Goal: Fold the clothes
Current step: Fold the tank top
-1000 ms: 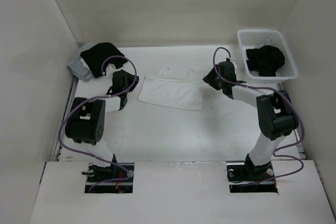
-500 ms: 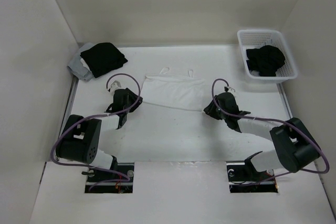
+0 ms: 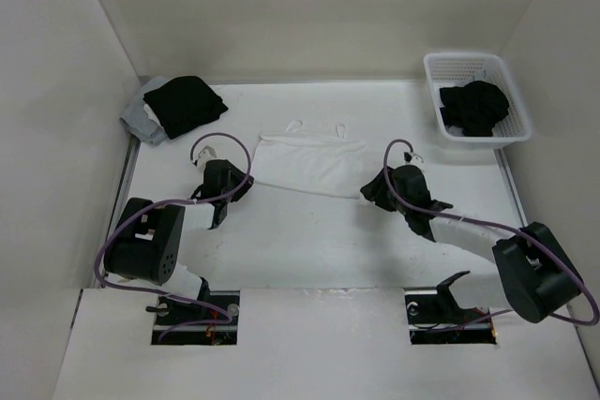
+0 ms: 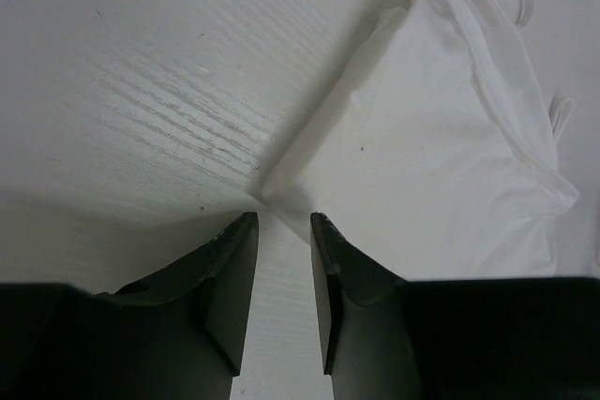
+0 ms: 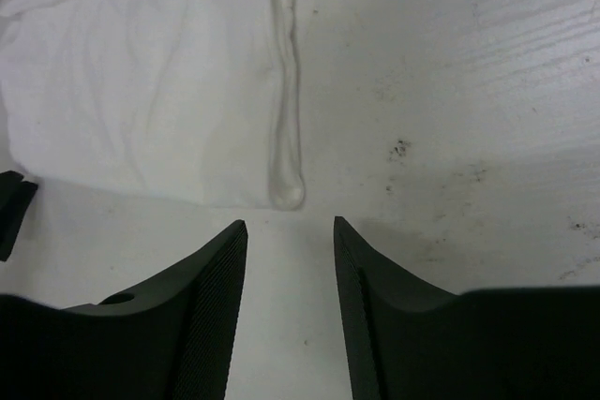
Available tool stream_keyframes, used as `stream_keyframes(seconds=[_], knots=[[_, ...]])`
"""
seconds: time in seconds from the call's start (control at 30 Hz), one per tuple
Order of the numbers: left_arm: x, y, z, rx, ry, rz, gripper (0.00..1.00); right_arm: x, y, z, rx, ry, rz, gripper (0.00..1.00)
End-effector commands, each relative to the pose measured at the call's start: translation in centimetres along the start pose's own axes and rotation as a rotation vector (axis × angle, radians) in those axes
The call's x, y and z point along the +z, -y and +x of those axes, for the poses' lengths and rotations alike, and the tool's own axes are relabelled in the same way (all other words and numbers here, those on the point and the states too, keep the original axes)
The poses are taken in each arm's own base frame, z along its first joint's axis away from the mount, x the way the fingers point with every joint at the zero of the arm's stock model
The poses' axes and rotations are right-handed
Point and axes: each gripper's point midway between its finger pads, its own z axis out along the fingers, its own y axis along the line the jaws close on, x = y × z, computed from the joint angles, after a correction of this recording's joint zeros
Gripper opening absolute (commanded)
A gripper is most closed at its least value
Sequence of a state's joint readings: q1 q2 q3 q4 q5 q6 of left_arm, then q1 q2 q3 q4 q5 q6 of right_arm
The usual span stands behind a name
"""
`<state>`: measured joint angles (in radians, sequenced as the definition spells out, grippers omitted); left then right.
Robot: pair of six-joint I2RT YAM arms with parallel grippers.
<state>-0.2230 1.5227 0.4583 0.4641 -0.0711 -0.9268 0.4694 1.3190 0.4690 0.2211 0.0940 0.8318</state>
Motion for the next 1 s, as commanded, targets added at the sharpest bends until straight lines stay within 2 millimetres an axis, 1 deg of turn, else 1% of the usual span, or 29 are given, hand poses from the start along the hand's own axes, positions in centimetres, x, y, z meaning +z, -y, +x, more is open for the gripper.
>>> stream_keyframes(seconds=[0.0,0.1,0.2,0.3,0.37,0.4,0.47,0.5,0.53,0.6,0.67,0.77,0.83,0.87,0.97], knots=[[0.4,-0.2,-0.5,-0.006,0.015,-0.015,0.27,-0.4,-3.3,-1.2,-0.014,0.043,-0.101,0.50],[0.5,-0.1,-0.6,-0.012,0.016,-0.016,0.23,1.0,-2.9,-0.3,-0.018,0.000,-0.067,0.50],[0.5,-0.1,-0.7,-0.018,0.020,-0.013,0.20,1.7,-2.6,0.0,-0.007,-0.009,-0.055,0.48],[0.6,0.0,-0.8,-0.021,0.025,-0.007,0.18,2.3,-2.6,0.3,-0.004,-0.020,-0.049,0.42],[0.7,-0.2,-0.8,-0.023,0.024,-0.010,0.16,2.6,-2.3,0.3,-0.005,-0.023,-0.032,0.31],[0.7,-0.3,-0.8,-0.024,0.023,-0.012,0.16,2.6,-2.1,0.4,-0.003,-0.024,-0.025,0.29],[0.8,-0.4,-0.8,-0.027,0.020,-0.014,0.15,2.5,-1.6,0.6,0.009,-0.028,-0.012,0.27],[0.8,-0.5,-0.7,-0.028,0.017,-0.016,0.15,2.4,-1.2,0.7,0.017,-0.026,-0.004,0.28],[0.9,-0.6,-0.6,-0.031,0.014,-0.019,0.15,2.2,-1.1,0.6,0.021,-0.021,-0.003,0.31],[1.0,-0.7,-0.5,-0.033,0.010,-0.023,0.15,2.0,-1.4,0.6,0.021,-0.022,-0.018,0.41],[1.0,-0.8,-0.4,-0.035,0.010,-0.025,0.15,1.8,-1.8,0.5,0.010,-0.023,-0.030,0.44],[0.9,-0.6,-0.5,-0.037,0.013,-0.021,0.16,1.6,-2.8,0.0,-0.002,-0.019,-0.056,0.46],[0.8,-0.6,-0.5,-0.037,0.014,-0.020,0.16,1.8,-2.7,-0.2,-0.002,-0.012,-0.045,0.46],[0.8,-0.6,-0.6,-0.037,0.015,-0.019,0.16,2.0,-2.7,-0.2,0.004,-0.009,-0.042,0.43],[0.7,-0.3,-0.5,-0.035,0.014,-0.011,0.16,2.7,-1.6,-0.9,0.039,0.015,-0.020,0.28]])
